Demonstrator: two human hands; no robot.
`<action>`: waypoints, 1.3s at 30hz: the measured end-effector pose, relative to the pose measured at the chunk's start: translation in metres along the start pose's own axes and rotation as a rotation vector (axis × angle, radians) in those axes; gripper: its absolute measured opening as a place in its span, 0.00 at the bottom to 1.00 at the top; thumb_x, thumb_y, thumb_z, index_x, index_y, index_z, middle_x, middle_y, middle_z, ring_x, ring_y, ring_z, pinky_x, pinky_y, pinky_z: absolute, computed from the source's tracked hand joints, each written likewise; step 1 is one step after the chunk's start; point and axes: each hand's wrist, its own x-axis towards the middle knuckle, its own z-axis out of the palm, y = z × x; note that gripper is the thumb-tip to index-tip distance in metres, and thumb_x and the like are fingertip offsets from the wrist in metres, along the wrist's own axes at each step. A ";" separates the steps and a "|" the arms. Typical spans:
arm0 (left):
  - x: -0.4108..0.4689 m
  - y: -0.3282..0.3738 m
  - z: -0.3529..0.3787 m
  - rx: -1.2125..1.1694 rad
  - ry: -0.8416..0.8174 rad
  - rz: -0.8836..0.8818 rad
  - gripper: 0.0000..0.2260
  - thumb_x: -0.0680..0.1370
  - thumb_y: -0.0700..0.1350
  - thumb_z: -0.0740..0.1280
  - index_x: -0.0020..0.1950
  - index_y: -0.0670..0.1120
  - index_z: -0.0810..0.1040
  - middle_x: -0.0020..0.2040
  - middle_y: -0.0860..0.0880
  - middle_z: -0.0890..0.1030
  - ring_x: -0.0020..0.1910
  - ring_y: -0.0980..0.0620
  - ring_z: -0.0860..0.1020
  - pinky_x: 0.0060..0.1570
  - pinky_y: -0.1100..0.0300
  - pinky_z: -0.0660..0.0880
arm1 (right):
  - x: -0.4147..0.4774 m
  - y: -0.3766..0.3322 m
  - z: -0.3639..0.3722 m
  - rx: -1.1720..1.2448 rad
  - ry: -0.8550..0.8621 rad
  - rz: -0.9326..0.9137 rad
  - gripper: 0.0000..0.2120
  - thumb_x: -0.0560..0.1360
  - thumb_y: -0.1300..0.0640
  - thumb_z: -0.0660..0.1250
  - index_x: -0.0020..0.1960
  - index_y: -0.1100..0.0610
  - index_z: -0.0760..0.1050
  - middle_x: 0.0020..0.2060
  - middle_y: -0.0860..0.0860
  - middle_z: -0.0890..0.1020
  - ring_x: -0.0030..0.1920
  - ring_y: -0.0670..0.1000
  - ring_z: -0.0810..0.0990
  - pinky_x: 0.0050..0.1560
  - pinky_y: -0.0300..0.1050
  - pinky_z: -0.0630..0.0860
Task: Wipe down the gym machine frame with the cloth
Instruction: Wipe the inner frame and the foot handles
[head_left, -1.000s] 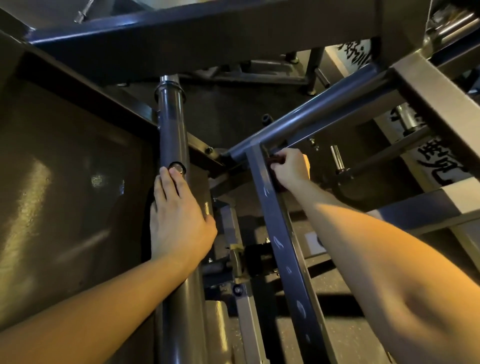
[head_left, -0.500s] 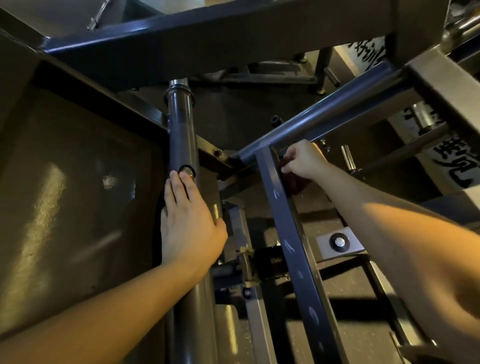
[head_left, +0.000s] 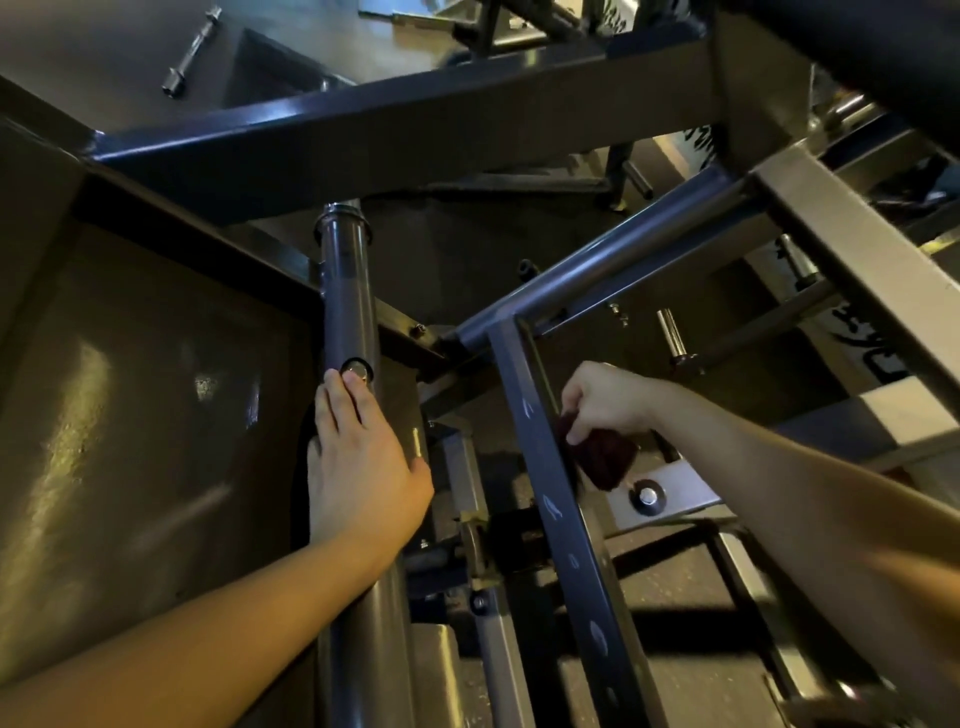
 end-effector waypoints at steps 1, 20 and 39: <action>0.000 0.000 0.000 0.002 0.004 -0.003 0.49 0.78 0.55 0.70 0.82 0.43 0.36 0.83 0.42 0.40 0.83 0.42 0.44 0.78 0.45 0.57 | 0.012 -0.001 0.001 0.022 0.117 0.005 0.07 0.72 0.61 0.77 0.47 0.53 0.83 0.44 0.51 0.83 0.48 0.51 0.83 0.46 0.49 0.80; -0.005 0.004 -0.008 -0.040 -0.004 -0.041 0.50 0.76 0.52 0.73 0.83 0.42 0.39 0.83 0.41 0.42 0.83 0.41 0.46 0.78 0.43 0.56 | -0.069 0.013 0.056 0.112 -0.242 0.373 0.13 0.71 0.61 0.78 0.54 0.57 0.81 0.51 0.55 0.83 0.54 0.55 0.82 0.51 0.51 0.80; -0.021 -0.003 -0.009 0.014 -0.034 0.076 0.49 0.77 0.58 0.69 0.83 0.38 0.40 0.83 0.37 0.42 0.83 0.40 0.44 0.81 0.44 0.51 | -0.071 -0.001 0.072 0.237 0.337 0.232 0.05 0.75 0.57 0.74 0.46 0.51 0.79 0.44 0.48 0.81 0.48 0.47 0.80 0.43 0.41 0.72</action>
